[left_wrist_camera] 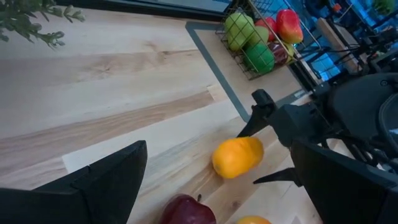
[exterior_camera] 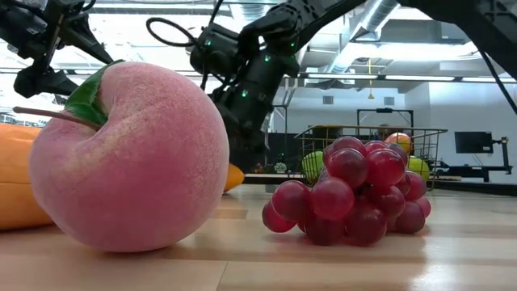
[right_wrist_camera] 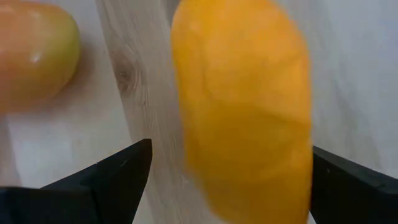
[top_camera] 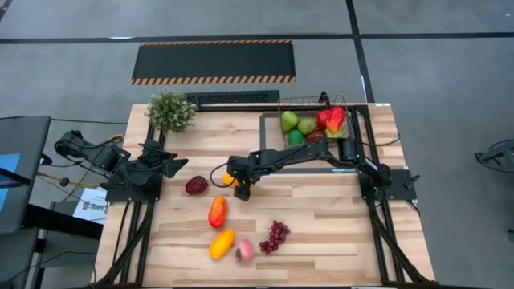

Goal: Build produce basket
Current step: Put the yellow mango into the gold wire basket

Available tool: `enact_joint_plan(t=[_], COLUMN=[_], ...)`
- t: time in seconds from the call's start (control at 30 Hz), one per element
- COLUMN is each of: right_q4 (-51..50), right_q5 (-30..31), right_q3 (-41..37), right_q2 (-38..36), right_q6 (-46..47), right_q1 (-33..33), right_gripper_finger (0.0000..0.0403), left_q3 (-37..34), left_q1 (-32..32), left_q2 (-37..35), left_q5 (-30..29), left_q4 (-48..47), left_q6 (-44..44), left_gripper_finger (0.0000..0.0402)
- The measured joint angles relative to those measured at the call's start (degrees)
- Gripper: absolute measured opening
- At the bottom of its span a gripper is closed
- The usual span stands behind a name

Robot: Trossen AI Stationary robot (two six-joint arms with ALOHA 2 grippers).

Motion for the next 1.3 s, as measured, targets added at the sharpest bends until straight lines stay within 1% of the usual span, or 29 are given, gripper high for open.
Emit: enact_joint_plan(t=[0.07,0.17,0.27,0.57,0.67,0.83,0.93,1.07,1.13,1.2,1.3], right_q4=[0.02,0.12,0.13,-0.98,-2.59,-4.01,-7.41,-14.64,-19.1,-23.8,-29.15], right_q5=[0.0,0.12,1.32,1.36,1.33,1.37,3.38,9.29,13.57,18.12,24.48], right_q3=[0.0,0.0,0.0,0.0,-0.13,-0.11,-0.07,-0.03,0.0,0.0,0.0], right_q2=[0.15,0.15,0.15,0.07,-1.47,-8.1,-13.68,-22.78,-27.11,-30.73,-34.79], right_q6=[0.12,0.15,0.15,0.19,0.41,1.24,1.86,3.81,3.64,1.81,-5.18], right_q1=[0.0,-0.02,-0.03,-0.22,0.09,-0.58,-2.13,-5.47,-7.72,-10.46,-14.47], right_gripper_finger=[0.0381,0.036,0.0329,0.0228,0.0203,0.0201,0.0212,0.0215,0.0213,0.0214,0.0219], left_q3=[0.0,0.0,0.0,0.0,0.0,0.0,0.0,0.0,0.0,0.0,0.0], left_q1=[0.0,0.0,0.0,0.0,0.0,0.0,0.0,0.0,0.0,0.0,0.0], left_q2=[0.01,0.02,0.02,0.01,0.01,0.02,0.01,0.0,0.01,0.02,0.01], left_q5=[-0.06,-0.11,-0.21,-0.24,-0.24,-0.01,0.15,0.2,0.1,-0.03,-0.8], left_q4=[-0.01,-0.02,-0.01,-0.03,-0.02,0.0,0.0,0.0,0.0,0.0,-0.02], left_q6=[0.02,0.02,0.02,0.02,0.02,0.02,0.01,0.0,0.0,0.02,0.02], left_gripper_finger=[0.0385,0.0385,0.0385,0.0385,0.0385,0.0385,0.0385,0.0385,0.0385,0.0385,0.0385])
